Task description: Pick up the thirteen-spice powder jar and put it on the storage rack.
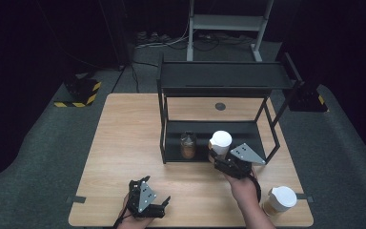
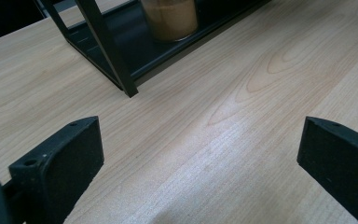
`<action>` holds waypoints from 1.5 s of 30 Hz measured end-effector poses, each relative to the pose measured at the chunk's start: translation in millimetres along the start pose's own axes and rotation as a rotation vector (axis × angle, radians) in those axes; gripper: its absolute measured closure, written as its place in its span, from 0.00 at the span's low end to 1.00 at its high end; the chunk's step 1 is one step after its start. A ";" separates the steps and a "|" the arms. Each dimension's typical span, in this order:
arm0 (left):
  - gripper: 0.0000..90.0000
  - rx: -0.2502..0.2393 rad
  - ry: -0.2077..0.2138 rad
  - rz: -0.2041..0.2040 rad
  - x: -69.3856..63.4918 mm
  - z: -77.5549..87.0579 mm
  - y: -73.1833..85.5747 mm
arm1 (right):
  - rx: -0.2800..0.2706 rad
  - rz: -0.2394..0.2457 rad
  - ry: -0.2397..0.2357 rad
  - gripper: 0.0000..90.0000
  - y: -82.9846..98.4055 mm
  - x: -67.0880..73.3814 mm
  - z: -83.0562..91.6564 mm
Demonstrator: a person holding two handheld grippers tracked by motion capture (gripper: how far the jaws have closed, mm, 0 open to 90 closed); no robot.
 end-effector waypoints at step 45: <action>0.01 -0.009 0.011 0.004 1.1 0.7 0.9 | 0.033 -0.007 0.040 0.34 1.8 -3.0 -59.1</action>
Point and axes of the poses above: each handheld gripper's, and its own axes: z roughly backward along the jaws, y roughly out of its underside, x roughly to its left, the point moved 9 cm from there along -z, roughly forward along the jaws, and after that the axes turned 1 degree about x, right-handed, at the moved point
